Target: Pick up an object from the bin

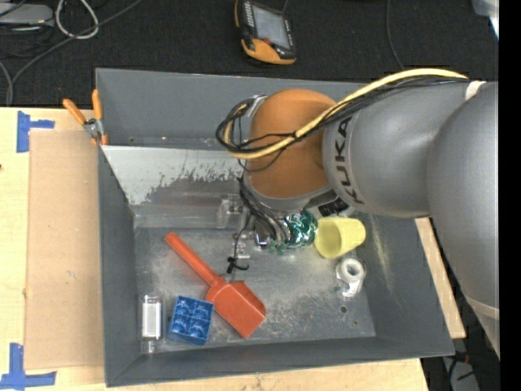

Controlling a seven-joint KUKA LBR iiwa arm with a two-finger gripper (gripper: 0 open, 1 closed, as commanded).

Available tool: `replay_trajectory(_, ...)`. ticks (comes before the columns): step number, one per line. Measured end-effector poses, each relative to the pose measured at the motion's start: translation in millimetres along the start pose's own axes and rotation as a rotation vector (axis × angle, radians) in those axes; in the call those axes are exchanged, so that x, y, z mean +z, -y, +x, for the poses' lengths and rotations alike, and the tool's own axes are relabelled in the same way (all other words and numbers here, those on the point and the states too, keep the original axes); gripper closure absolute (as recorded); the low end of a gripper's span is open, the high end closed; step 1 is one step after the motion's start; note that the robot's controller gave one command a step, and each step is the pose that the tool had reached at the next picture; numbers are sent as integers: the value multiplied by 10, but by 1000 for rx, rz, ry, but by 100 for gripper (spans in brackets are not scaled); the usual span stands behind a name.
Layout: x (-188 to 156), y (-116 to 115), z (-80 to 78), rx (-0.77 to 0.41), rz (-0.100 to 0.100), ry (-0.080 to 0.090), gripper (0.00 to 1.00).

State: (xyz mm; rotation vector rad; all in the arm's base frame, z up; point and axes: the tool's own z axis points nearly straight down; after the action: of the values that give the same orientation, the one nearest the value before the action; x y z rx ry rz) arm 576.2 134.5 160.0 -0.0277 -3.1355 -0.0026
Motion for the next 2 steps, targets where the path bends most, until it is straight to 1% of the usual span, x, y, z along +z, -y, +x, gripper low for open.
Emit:
replay_trajectory(1,338,236,31,-25,-1,7,0)
replay_trajectory(2,697,335,589,-39,-2,2,0)
